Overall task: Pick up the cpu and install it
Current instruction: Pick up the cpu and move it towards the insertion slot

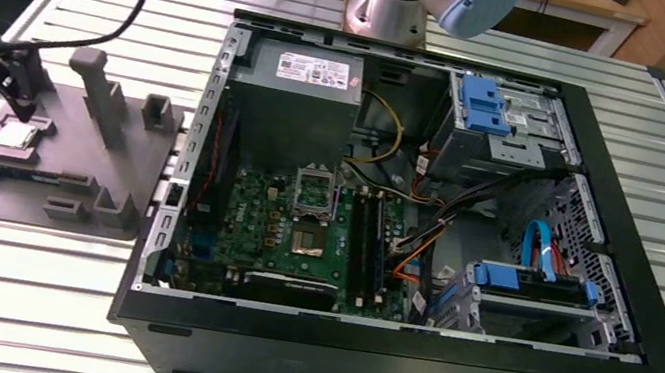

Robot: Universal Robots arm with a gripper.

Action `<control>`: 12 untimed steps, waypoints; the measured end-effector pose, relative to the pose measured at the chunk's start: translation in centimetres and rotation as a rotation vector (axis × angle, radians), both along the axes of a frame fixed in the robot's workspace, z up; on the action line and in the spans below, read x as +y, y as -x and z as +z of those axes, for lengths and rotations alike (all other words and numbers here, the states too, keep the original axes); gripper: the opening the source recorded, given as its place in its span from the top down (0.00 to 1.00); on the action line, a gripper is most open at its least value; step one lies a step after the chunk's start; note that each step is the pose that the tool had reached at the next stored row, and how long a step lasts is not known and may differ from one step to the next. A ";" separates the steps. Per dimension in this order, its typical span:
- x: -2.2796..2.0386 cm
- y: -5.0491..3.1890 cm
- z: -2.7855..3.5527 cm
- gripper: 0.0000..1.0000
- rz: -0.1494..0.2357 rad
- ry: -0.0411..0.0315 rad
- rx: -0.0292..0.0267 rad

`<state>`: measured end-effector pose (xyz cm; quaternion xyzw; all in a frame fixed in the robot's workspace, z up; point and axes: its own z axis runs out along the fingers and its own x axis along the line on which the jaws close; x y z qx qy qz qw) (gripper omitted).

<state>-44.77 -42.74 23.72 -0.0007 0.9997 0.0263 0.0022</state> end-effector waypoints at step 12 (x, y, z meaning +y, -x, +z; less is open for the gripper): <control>0.01 0.00 -2.08 0.35 -0.023 -0.0001 0.0031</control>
